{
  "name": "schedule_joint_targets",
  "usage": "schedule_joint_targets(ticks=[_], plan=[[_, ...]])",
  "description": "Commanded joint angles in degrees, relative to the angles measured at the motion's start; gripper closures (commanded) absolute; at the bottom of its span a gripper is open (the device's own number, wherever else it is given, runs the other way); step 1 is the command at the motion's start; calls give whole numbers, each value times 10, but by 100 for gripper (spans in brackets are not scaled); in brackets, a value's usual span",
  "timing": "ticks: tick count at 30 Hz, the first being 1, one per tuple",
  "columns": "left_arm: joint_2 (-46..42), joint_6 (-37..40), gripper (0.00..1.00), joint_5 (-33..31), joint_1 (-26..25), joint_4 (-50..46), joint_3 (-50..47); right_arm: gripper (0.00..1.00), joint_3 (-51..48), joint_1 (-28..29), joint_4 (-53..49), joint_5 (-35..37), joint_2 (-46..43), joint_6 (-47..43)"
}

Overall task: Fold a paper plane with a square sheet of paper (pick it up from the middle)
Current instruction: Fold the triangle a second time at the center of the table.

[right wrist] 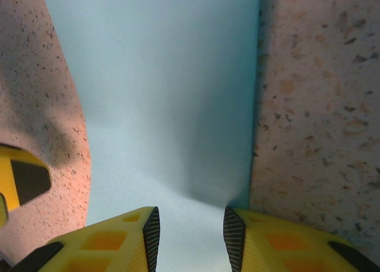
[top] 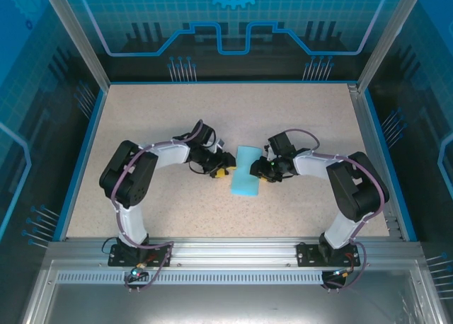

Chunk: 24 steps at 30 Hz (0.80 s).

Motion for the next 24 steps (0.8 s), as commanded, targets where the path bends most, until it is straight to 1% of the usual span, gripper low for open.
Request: schedule_joint_targets(ticks=[1,6,9,15,19,24], plan=[[-38,-51,50,29,-11,-6,-38,62,-25,0,-36,26,10,-6],[-41,-122,50,61,-20,85,-92,62,-28,0,-35,28,10,-6],[-35,-146,51,72,-22,120,-101,62,-30,-1,-32,28,11,-5],[-30,-149,54,66,-23,128,-97,62,-30,0,-27,25,18,-5],[-16,-149,55,75,-24,122,-88,62,-32,0,-22,24,21,-3],[-14,-135,53,57,-23,98,-83,62,-29,-1,-22,23,22,-3]])
